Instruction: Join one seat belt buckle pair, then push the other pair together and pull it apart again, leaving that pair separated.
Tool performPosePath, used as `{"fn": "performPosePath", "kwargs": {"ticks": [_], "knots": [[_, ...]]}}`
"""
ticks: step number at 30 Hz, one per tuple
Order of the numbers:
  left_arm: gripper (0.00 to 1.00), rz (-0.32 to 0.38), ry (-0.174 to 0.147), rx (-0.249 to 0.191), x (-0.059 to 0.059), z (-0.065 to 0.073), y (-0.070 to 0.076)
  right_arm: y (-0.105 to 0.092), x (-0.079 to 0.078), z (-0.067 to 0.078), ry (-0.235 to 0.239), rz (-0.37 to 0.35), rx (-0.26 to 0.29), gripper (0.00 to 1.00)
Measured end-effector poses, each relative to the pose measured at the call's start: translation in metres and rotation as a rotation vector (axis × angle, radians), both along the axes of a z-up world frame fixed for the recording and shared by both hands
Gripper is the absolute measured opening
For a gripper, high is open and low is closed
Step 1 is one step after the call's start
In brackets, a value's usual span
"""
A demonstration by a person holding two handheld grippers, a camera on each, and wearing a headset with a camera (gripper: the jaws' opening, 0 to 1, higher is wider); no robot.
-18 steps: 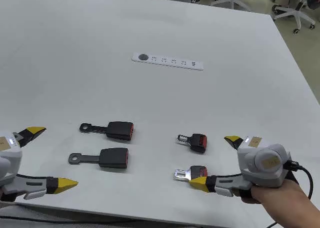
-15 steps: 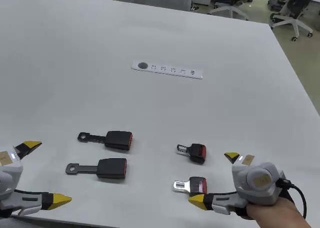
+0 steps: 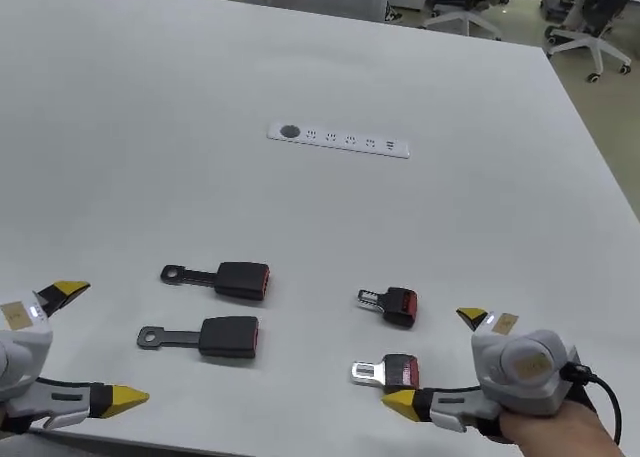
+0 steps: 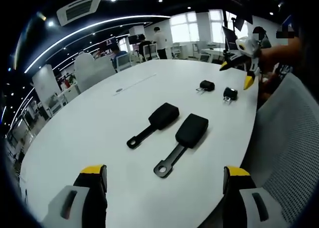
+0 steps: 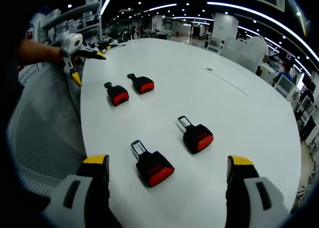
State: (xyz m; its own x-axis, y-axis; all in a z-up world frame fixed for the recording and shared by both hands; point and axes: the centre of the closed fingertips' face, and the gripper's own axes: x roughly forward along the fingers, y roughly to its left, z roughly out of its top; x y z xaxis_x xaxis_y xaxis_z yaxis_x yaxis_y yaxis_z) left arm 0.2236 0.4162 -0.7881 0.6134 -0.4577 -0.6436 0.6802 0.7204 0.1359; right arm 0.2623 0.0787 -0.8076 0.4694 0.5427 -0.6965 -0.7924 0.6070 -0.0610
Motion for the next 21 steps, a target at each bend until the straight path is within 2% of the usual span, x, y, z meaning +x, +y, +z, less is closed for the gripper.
{"fn": "performPosePath", "kwargs": {"ticks": [8, 15, 17, 21], "knots": [[0.99, -0.011, 0.003, 0.006, -0.0009, -0.001, -0.002, 0.0, 0.0019, 0.0026, -0.007, -0.013, 0.007, 1.0], [0.99, -0.006, 0.006, 0.009, -0.0011, -0.0018, -0.0007, -0.002, 0.0034, 0.0056, -0.027, 0.004, -0.011, 0.98], [0.99, -0.009, 0.009, 0.015, -0.0017, -0.003, -0.0008, -0.0019, 0.0027, 0.0039, -0.021, 0.007, -0.02, 0.98], [0.99, -0.014, 0.012, 0.022, -0.0026, -0.0041, -0.0007, 0.0006, 0.0006, 0.0043, -0.013, 0.001, -0.005, 0.98]]}}
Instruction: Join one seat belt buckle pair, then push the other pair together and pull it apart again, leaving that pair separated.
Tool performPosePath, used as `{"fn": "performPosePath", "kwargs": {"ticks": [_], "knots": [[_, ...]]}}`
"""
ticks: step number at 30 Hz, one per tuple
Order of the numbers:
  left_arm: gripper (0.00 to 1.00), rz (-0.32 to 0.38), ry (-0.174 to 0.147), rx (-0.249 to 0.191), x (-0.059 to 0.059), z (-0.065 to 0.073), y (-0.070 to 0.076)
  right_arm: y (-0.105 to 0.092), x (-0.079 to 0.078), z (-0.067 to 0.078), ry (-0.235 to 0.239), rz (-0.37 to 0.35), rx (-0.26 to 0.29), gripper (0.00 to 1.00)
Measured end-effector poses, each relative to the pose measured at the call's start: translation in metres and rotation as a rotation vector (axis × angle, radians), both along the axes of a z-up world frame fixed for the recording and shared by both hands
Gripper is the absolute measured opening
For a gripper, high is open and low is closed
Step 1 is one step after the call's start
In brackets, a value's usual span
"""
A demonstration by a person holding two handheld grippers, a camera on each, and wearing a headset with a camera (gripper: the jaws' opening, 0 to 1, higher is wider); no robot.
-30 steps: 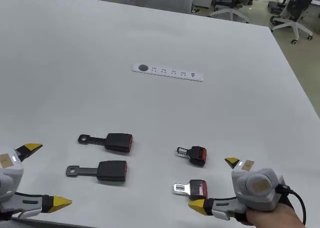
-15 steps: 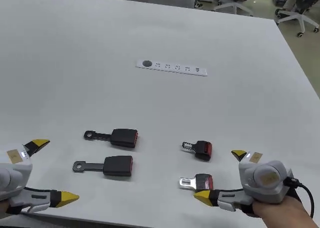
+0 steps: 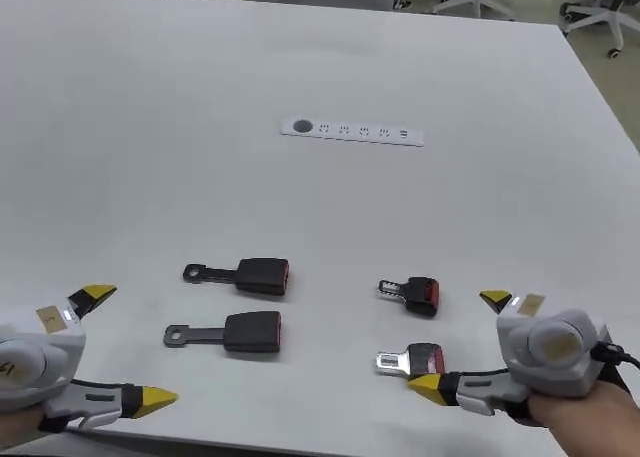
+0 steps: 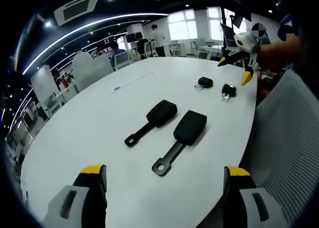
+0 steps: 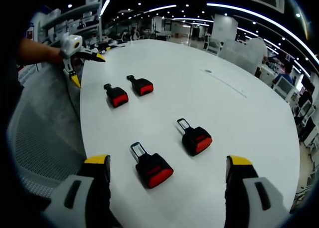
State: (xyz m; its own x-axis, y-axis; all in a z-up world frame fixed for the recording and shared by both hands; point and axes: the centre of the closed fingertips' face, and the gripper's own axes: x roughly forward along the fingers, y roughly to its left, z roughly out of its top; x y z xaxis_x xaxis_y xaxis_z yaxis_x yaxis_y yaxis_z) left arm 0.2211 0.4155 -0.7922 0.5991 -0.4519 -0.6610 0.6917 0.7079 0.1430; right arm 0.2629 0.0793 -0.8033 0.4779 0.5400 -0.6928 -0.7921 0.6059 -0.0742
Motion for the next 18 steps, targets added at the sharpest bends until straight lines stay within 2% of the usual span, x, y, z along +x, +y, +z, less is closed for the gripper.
{"fn": "performPosePath", "kwargs": {"ticks": [7, 9, 14, 18], "knots": [[1.0, -0.003, 0.005, -0.005, -0.0008, -0.0002, -0.0016, 0.0023, -0.0071, -0.0047, 0.007, 0.011, -0.014, 0.99], [1.0, 0.0, 0.012, -0.011, -0.0011, -0.0008, -0.002, 0.0027, -0.0071, -0.0048, 0.006, 0.013, -0.014, 0.99], [0.99, -0.01, 0.007, -0.005, -0.0014, -0.0003, -0.0029, 0.0031, -0.0063, -0.0045, 0.003, 0.02, -0.031, 0.97], [0.99, -0.011, 0.003, -0.006, -0.0009, 0.0008, -0.0035, 0.0044, -0.0047, -0.0018, 0.001, 0.014, -0.018, 0.98]]}}
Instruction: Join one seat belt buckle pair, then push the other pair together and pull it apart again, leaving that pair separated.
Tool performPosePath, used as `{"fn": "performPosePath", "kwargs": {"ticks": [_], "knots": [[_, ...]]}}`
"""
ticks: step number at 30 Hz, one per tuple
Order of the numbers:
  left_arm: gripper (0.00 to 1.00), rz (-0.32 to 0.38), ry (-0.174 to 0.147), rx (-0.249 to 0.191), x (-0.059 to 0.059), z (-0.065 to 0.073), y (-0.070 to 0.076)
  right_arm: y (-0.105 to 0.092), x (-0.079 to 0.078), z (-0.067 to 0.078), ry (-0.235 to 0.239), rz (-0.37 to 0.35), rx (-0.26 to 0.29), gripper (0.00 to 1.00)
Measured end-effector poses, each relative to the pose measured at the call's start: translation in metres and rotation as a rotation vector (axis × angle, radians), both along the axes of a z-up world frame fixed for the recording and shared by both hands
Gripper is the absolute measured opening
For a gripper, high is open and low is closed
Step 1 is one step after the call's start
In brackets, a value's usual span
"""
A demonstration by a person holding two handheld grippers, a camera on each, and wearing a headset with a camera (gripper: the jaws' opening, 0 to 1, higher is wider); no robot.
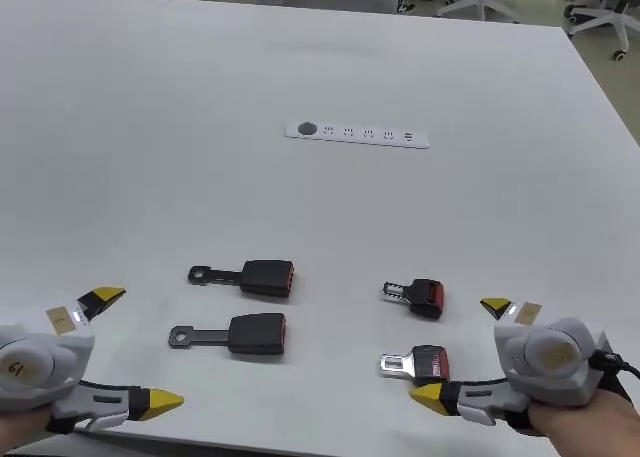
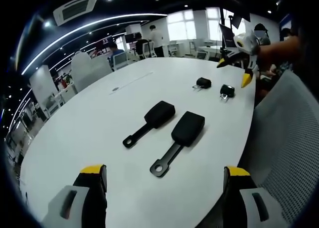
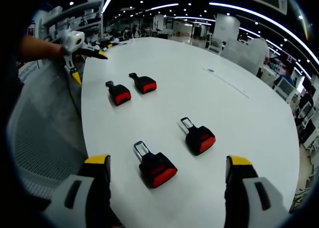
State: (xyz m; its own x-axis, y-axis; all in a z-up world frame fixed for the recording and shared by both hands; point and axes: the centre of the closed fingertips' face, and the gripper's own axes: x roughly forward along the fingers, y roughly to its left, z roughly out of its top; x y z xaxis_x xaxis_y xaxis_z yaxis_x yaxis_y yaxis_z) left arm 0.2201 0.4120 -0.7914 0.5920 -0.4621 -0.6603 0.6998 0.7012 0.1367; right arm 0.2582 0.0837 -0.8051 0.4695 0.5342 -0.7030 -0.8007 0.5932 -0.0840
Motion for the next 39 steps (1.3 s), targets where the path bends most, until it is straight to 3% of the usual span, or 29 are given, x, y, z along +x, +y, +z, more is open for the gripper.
{"fn": "performPosePath", "kwargs": {"ticks": [5, 7, 11, 13, 17, 22, 29, 33, 37, 39], "knots": [[0.99, -0.006, -0.003, 0.002, 0.0, 0.001, -0.001, 0.001, 0.0, 0.002, -0.002, -0.001, 0.006, 0.98], [0.99, -0.006, -0.003, -0.019, 0.001, 0.004, -0.004, 0.001, -0.001, 0.002, 0.0, 0.005, 0.005, 0.97], [0.98, -0.027, 0.004, -0.008, 0.0, 0.005, -0.005, -0.002, -0.005, -0.001, -0.007, 0.064, -0.066, 0.94], [0.97, -0.055, -0.001, 0.024, -0.001, 0.006, -0.003, 0.0, -0.005, 0.003, -0.014, 0.063, -0.047, 0.93], [0.98, -0.058, 0.012, 0.012, 0.0, 0.011, -0.004, 0.0, -0.002, 0.01, -0.02, 0.058, -0.023, 0.9], [1.0, -0.118, -0.006, 0.082, 0.004, 0.012, -0.004, -0.001, -0.002, 0.013, -0.025, 0.066, -0.02, 0.89], [1.0, -0.134, 0.006, 0.081, 0.008, 0.014, -0.014, -0.008, -0.003, 0.014, -0.031, 0.081, -0.03, 0.85], [0.97, -0.15, 0.021, 0.069, 0.008, 0.013, -0.023, -0.007, -0.008, 0.011, -0.01, 0.102, -0.034, 0.73], [0.84, -0.177, 0.032, 0.058, 0.013, 0.01, -0.035, -0.003, -0.011, 0.012, -0.016, 0.132, -0.034, 0.69], [0.83, -0.19, 0.036, 0.049, 0.016, 0.008, -0.043, 0.0, -0.012, 0.012, -0.016, 0.151, -0.04, 0.68]]}}
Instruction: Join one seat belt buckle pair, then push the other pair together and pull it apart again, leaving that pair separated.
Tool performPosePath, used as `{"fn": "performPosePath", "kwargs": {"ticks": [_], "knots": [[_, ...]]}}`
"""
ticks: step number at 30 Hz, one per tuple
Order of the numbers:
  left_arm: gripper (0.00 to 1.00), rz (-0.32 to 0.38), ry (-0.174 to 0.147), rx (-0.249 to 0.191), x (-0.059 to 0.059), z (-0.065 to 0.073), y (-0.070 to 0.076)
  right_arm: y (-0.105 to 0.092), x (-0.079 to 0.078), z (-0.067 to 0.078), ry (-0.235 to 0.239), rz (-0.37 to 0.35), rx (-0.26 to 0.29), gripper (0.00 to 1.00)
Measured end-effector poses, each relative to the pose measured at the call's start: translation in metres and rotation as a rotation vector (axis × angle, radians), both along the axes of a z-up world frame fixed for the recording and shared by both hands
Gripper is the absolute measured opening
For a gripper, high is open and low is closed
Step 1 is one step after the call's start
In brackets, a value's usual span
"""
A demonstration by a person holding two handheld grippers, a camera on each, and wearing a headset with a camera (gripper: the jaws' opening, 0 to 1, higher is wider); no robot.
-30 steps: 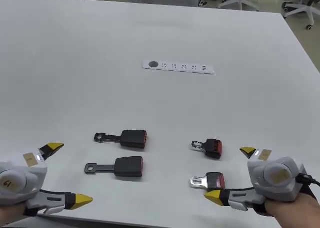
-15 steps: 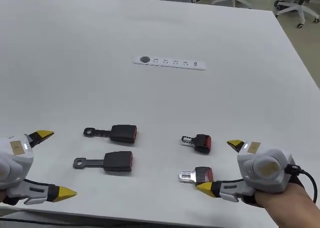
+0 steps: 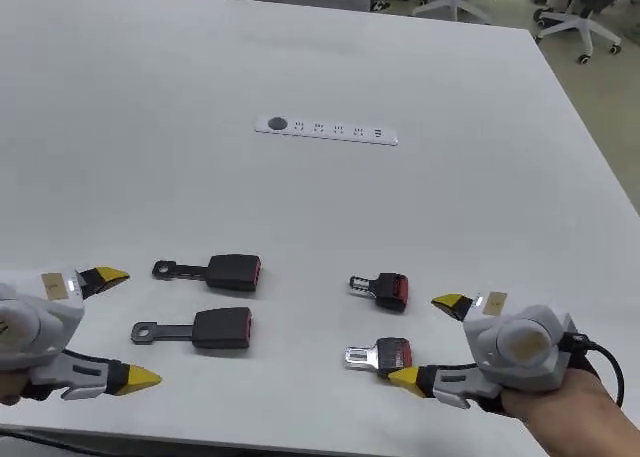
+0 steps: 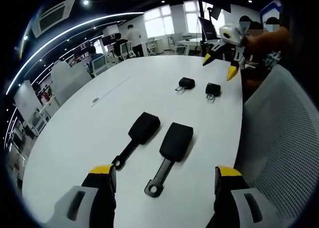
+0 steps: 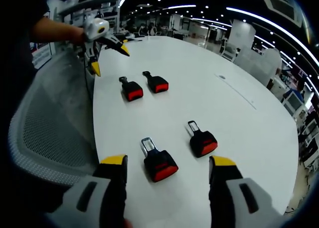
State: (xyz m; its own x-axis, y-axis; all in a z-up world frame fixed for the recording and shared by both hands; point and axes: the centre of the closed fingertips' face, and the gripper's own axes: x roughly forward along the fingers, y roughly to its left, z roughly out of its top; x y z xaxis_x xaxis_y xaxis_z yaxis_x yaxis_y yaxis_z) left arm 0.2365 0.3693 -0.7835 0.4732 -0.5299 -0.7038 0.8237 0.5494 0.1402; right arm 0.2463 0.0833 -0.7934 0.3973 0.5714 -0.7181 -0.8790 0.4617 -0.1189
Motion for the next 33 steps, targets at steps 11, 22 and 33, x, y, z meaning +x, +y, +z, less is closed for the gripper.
{"fn": "performPosePath", "kwargs": {"ticks": [11, 22, 33], "knots": [[0.71, -0.122, 0.048, 0.077, 0.01, -0.022, -0.032, 0.009, -0.002, -0.007, 0.001, 0.157, -0.085, 0.55], [0.59, -0.198, 0.087, 0.12, 0.021, -0.037, -0.047, 0.01, -0.003, -0.034, 0.071, 0.274, -0.165, 0.4], [0.51, -0.275, 0.145, 0.151, 0.02, -0.056, -0.061, 0.005, -0.001, -0.058, 0.13, 0.329, -0.235, 0.38]]}}
